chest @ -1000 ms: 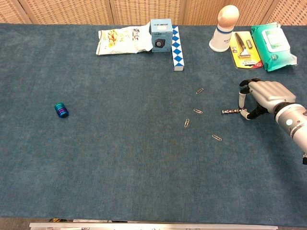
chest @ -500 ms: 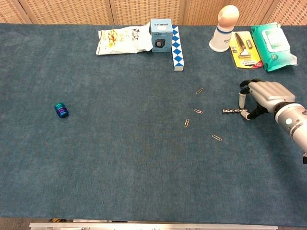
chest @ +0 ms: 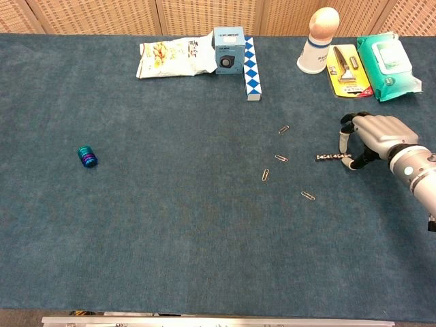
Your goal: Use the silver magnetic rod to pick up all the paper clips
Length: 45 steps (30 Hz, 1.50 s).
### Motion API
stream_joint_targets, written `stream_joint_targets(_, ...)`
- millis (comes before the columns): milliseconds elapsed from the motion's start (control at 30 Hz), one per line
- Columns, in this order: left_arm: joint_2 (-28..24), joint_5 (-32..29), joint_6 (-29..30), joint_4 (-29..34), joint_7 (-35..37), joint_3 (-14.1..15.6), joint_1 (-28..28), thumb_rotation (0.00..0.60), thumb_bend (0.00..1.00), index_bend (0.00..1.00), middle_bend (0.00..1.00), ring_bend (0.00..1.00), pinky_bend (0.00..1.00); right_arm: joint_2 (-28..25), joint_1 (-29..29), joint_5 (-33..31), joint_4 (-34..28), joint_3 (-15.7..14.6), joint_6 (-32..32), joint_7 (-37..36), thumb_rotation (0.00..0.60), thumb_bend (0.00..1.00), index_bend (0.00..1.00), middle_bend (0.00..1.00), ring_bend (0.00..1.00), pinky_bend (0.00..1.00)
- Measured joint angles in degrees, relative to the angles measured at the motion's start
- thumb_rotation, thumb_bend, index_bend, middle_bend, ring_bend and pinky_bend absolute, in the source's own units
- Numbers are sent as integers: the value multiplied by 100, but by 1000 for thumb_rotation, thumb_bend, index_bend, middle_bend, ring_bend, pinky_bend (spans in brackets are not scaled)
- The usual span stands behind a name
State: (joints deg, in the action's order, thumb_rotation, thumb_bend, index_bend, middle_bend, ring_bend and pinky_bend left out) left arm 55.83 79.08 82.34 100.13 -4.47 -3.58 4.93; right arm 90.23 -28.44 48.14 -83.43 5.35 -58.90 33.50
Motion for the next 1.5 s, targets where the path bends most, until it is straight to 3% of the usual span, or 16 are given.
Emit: stream_joint_targets(1500,-5,-3,-8,-1,5,2,4,600,89,438,430,339,414,-33,-68,-44,-33,-69,-36,-82,600,299,525,137,72,200)
